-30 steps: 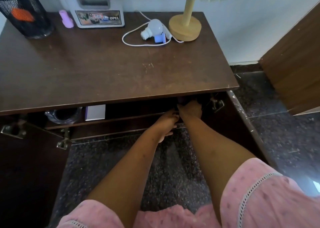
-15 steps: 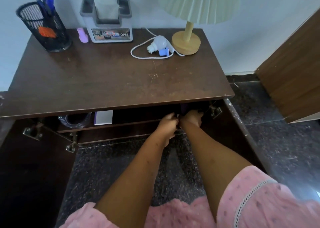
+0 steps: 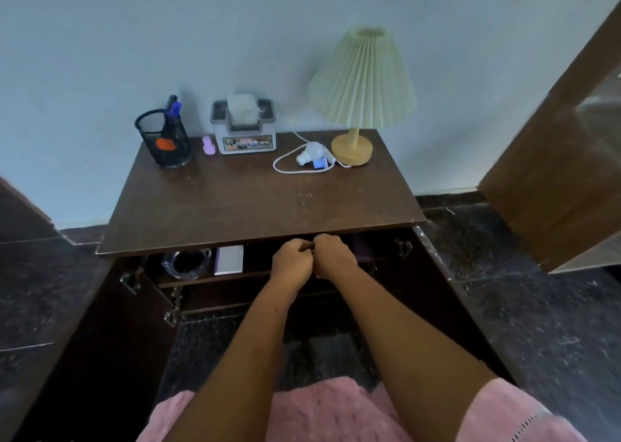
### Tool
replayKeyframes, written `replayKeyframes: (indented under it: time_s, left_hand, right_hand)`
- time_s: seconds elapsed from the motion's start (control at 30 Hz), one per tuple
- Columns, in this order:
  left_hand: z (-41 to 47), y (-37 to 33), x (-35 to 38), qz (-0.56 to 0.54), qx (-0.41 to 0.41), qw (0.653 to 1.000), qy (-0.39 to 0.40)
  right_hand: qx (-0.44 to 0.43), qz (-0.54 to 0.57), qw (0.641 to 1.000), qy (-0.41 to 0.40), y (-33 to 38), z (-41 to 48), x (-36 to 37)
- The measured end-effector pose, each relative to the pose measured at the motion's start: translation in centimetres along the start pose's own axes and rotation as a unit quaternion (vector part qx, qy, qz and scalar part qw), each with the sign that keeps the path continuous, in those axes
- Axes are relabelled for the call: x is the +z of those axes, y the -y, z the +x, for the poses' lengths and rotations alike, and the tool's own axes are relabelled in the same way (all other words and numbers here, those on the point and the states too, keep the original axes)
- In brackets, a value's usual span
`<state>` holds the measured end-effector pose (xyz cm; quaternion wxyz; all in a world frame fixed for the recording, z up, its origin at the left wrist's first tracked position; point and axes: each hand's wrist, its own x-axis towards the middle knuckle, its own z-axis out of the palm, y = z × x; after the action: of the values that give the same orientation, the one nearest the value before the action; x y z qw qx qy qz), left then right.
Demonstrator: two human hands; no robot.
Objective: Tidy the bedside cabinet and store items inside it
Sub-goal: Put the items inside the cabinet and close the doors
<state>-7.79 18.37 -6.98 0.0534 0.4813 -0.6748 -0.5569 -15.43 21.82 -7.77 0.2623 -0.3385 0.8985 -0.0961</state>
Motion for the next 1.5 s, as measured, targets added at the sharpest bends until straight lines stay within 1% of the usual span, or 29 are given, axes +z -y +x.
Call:
replayKeyframes:
  time_s: [0.1,0.17,0.23,0.37,0.47,0.53,0.6,0.73,0.8,1.0,1.1,1.3,1.5]
  left_hand:
    - [0.2,-1.1,-2.1,-0.085,0.047,0.994,-0.050]
    - [0.7,-1.9,-3.1,-0.148,0.060,0.985,-0.059]
    - [1.4,-2.4,-3.9,-0.198,0.061,0.976,-0.065]
    - [3.3,-2.7,-4.3,-0.288,0.032,0.954,-0.077]
    - [4.6,-2.6,-3.9,-0.340,0.008,0.938,-0.064]
    - [5.3,-2.6,-3.7,-0.370,-0.008,0.928,-0.052]
    - [5.9,-2.6,-3.6,-0.407,-0.031,0.912,-0.040]
    - [6.4,-2.7,-3.4,-0.476,-0.057,0.877,-0.022]
    - [6.4,-2.7,-3.3,-0.487,-0.060,0.871,-0.020]
    - [5.8,-3.0,-3.3,-0.494,-0.072,0.866,-0.014]
    - [5.3,-3.0,-2.9,-0.498,-0.079,0.864,-0.005]
    - [4.9,-2.7,-2.6,-0.503,-0.087,0.860,0.002]
    - [5.3,-2.8,-2.3,-0.514,-0.093,0.853,0.009]
  right_hand:
    - [-0.060,0.064,0.994,-0.067,1.3,0.0,-1.4]
    - [-0.089,0.109,0.984,-0.107,1.8,0.6,-2.1]
    - [-0.103,0.124,0.976,-0.145,2.0,1.7,-2.5]
    - [-0.110,0.107,0.967,-0.205,1.3,5.0,-2.2]
    - [-0.078,0.114,0.960,-0.242,0.6,7.5,-1.4]
    - [-0.056,0.089,0.956,-0.276,0.7,9.1,-1.1]
    - [-0.054,0.054,0.953,-0.294,1.0,10.8,-1.5]
    - [-0.049,0.045,0.950,-0.306,1.2,13.8,-2.7]
    - [-0.045,0.037,0.949,-0.311,1.0,14.7,-3.0]
    - [-0.075,0.061,0.938,-0.332,0.8,14.6,-3.3]
    - [-0.071,0.029,0.941,-0.331,0.8,14.4,-3.3]
    - [-0.073,-0.047,0.953,-0.292,0.9,14.5,-3.3]
    - [-0.070,-0.055,0.949,-0.302,1.1,14.6,-3.2]
